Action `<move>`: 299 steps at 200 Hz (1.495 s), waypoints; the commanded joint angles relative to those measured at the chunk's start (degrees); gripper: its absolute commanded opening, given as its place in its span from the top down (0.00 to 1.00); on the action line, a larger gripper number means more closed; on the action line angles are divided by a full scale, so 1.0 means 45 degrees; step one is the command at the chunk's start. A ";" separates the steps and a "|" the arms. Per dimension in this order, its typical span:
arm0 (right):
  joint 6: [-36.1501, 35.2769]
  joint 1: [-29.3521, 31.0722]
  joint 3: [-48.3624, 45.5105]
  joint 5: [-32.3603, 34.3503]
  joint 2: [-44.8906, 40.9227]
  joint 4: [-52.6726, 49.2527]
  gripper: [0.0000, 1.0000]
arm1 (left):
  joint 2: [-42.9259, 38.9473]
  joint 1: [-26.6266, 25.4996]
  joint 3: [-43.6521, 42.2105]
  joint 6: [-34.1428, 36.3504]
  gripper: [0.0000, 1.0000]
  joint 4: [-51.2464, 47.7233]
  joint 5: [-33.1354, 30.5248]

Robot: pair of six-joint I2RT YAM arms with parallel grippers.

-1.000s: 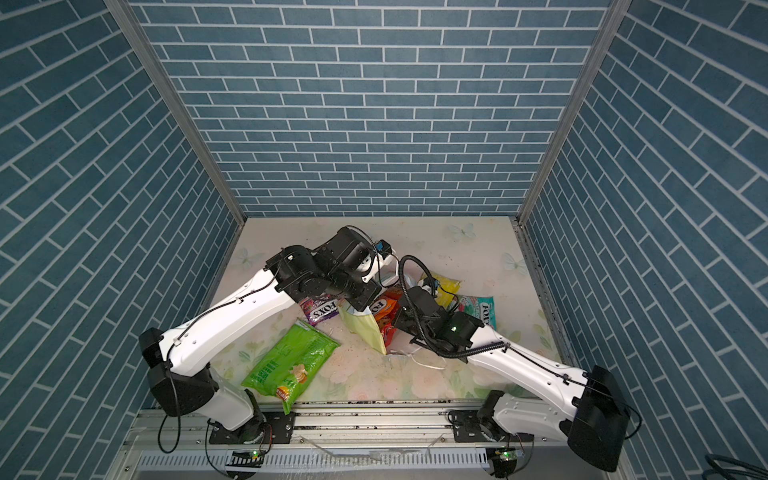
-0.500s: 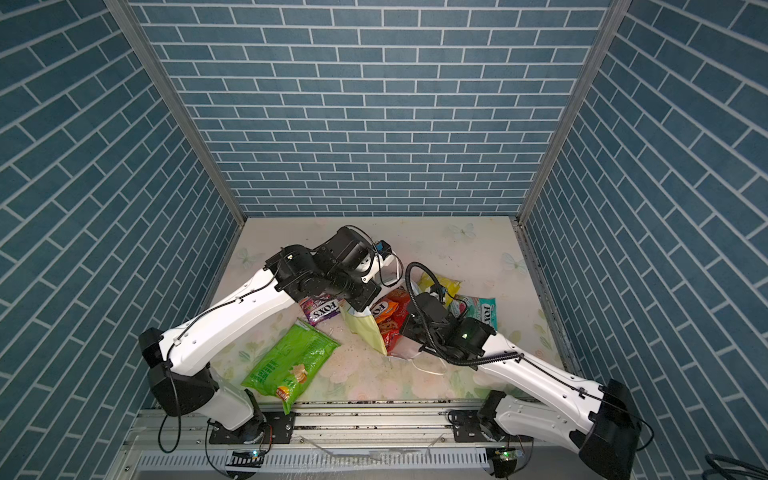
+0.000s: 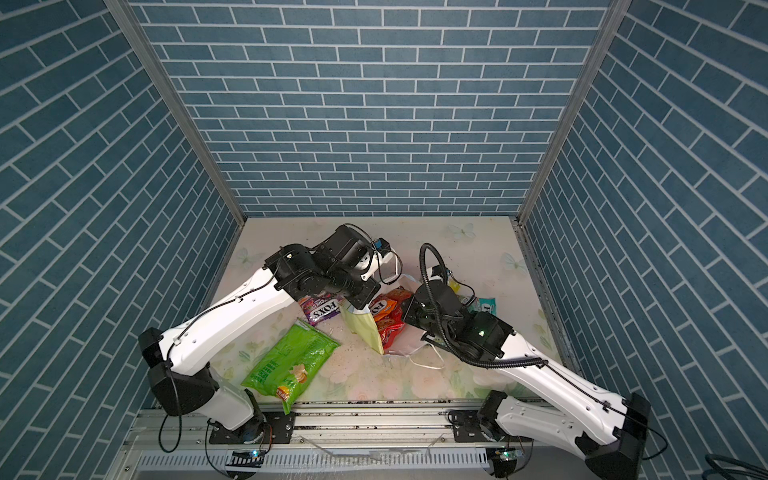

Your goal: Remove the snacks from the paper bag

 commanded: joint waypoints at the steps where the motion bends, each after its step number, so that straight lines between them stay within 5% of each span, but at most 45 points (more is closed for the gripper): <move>1: -0.0951 0.0061 0.0408 0.0021 0.0966 0.0826 0.86 | 0.0092 0.0103 -0.0015 0.0064 1.00 0.0058 -0.0168; 44: -0.0059 0.0082 -0.0297 -0.0843 0.2295 0.2245 0.87 | 0.0026 0.0103 0.0051 0.0098 1.00 0.0085 -0.0206; 150: 0.1031 0.0102 -0.0801 -0.0373 0.3258 0.0990 0.79 | -0.0053 0.0109 0.0238 0.0365 0.97 -0.0243 -0.0260; 299: 0.0885 0.0126 -0.0490 -0.0406 0.4347 0.1335 0.79 | -0.0424 0.0103 -0.0052 0.0290 0.96 -0.0186 0.0102</move>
